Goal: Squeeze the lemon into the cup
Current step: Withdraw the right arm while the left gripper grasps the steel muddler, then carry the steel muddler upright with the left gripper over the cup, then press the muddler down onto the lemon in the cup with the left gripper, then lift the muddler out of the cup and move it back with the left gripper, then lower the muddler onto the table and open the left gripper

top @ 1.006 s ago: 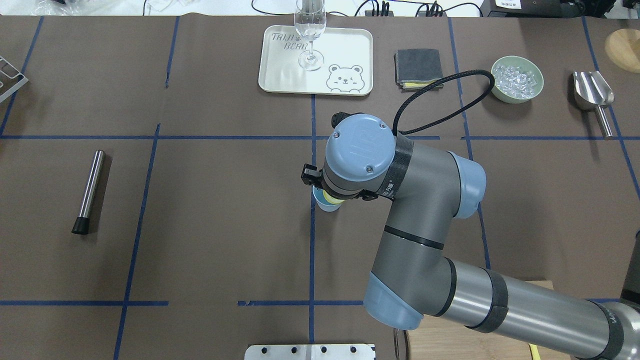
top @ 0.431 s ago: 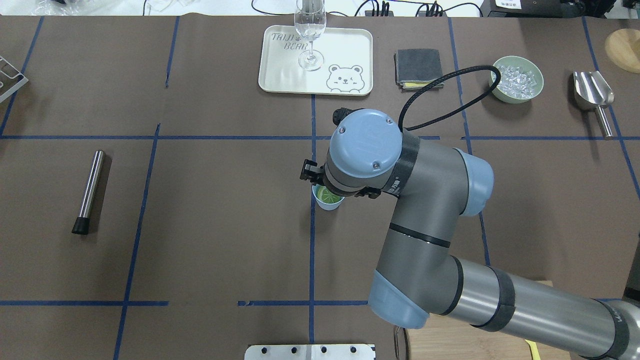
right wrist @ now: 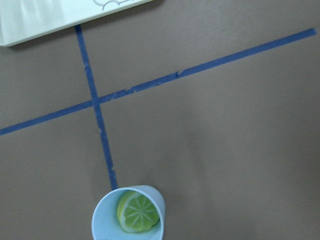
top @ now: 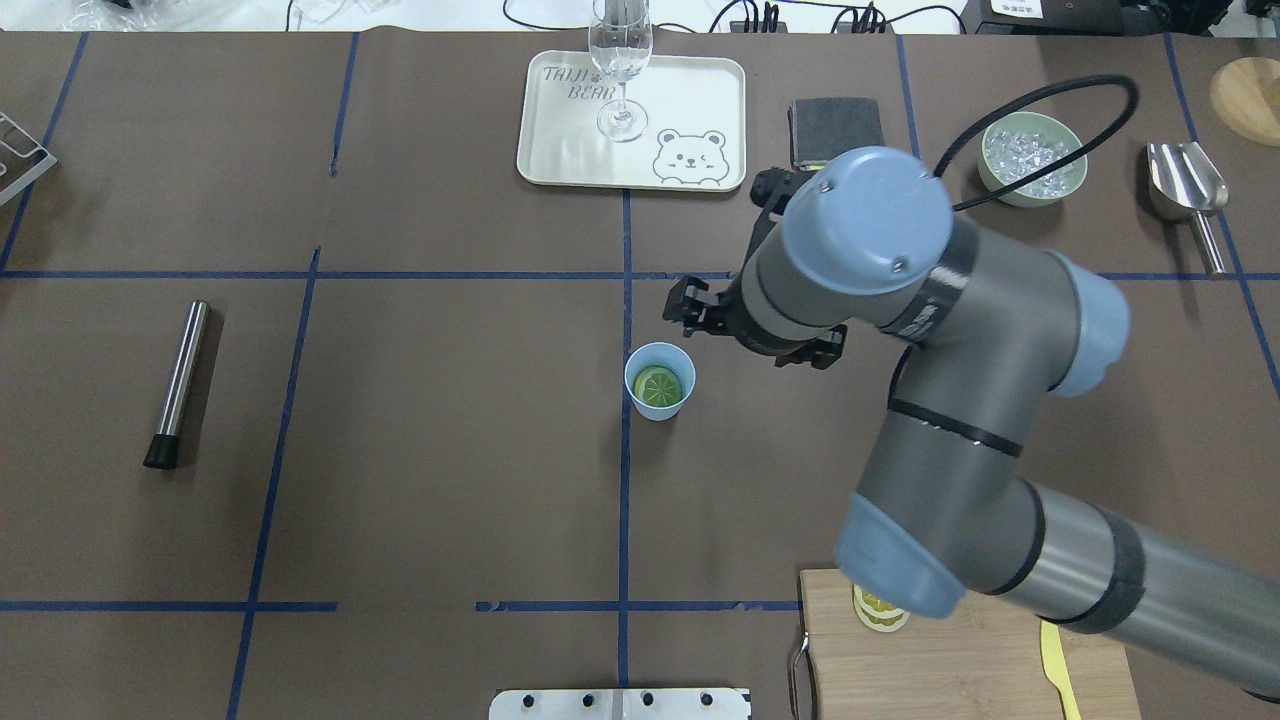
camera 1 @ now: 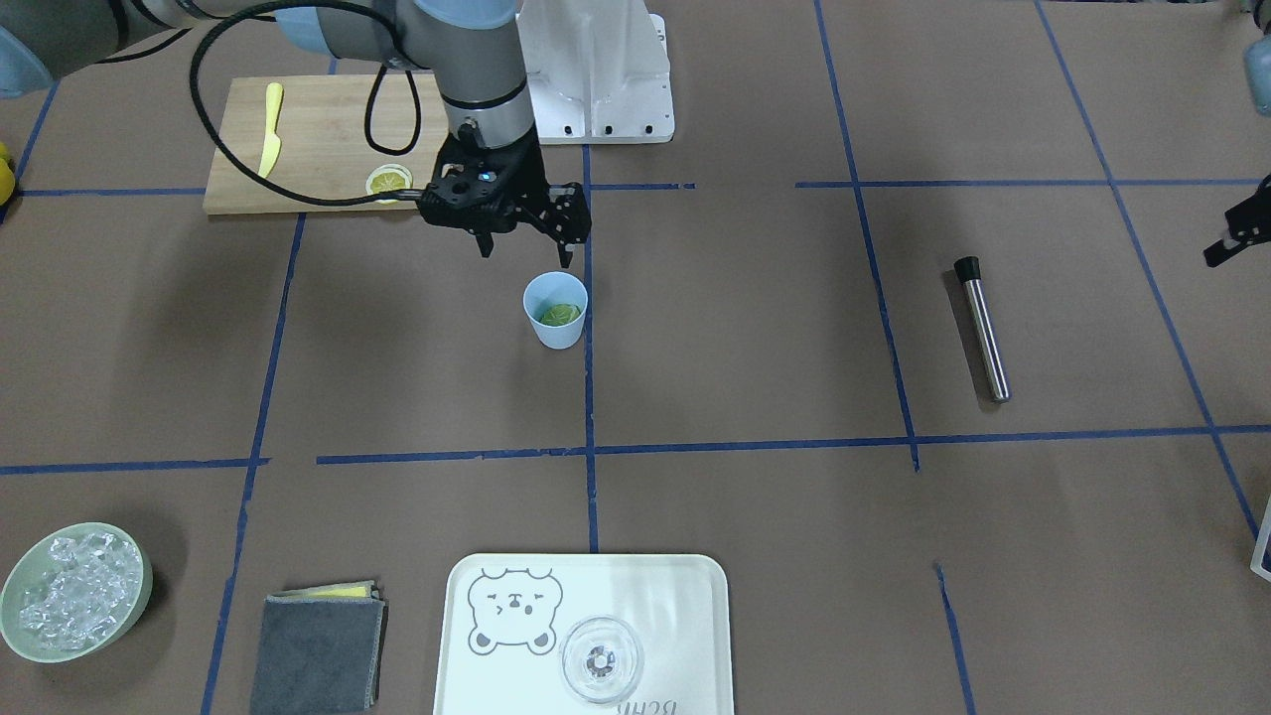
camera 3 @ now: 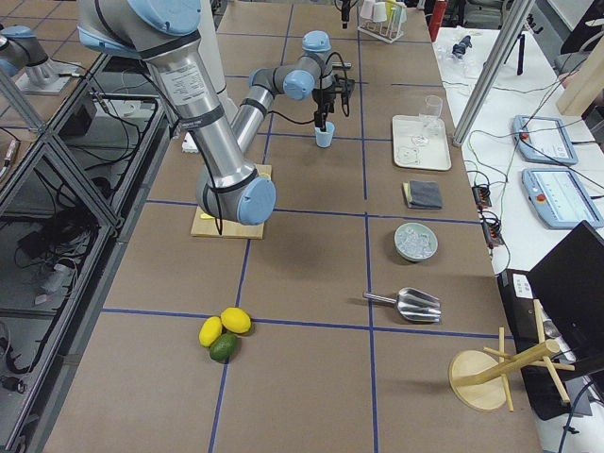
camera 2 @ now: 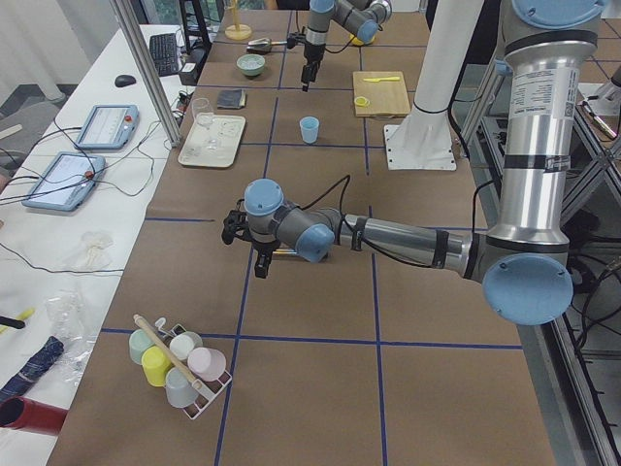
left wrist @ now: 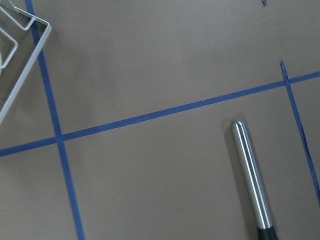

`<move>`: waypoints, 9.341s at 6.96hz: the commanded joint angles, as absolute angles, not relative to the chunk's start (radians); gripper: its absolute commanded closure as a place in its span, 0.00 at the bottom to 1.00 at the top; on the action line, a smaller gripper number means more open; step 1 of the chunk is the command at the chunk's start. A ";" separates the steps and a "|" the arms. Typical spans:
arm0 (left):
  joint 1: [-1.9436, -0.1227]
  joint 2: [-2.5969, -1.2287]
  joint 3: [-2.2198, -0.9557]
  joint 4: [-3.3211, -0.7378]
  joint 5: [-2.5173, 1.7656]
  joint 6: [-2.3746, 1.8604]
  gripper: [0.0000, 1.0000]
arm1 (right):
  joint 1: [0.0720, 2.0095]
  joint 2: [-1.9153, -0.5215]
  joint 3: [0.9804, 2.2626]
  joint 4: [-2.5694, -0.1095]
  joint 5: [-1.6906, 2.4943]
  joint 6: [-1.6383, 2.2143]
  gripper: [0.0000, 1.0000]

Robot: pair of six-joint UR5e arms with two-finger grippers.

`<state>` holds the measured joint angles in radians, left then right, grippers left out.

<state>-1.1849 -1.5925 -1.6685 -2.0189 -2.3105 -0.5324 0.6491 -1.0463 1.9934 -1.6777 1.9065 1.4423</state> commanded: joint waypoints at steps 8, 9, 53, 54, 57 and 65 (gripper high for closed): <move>-0.928 -1.720 -1.509 -2.063 -2.186 -0.672 0.95 | 0.772 -1.160 2.020 -1.680 2.003 1.284 0.00; -0.928 -1.715 -1.509 -2.063 -2.184 -0.672 1.00 | 0.773 -1.161 2.020 -1.678 2.003 1.282 0.00; -0.789 -1.787 -1.775 -2.527 -1.362 -0.586 1.00 | 1.132 -1.371 1.970 -1.680 2.144 0.746 0.00; -0.898 -1.710 -1.773 -2.511 -1.582 -0.584 1.00 | 1.146 -1.399 1.967 -1.680 2.148 0.683 0.00; -0.974 -1.680 -1.837 -1.859 -1.943 -0.588 1.00 | 1.155 -1.407 1.959 -1.678 2.195 0.683 0.00; -0.966 -1.753 -1.595 -1.853 -2.178 -0.792 1.00 | 1.157 -1.433 1.948 -1.596 2.227 0.689 0.00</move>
<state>-0.9675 -1.7542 -1.6087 -1.8313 -2.1771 -0.7934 1.1566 -1.4152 1.9574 -1.6403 2.2268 0.6860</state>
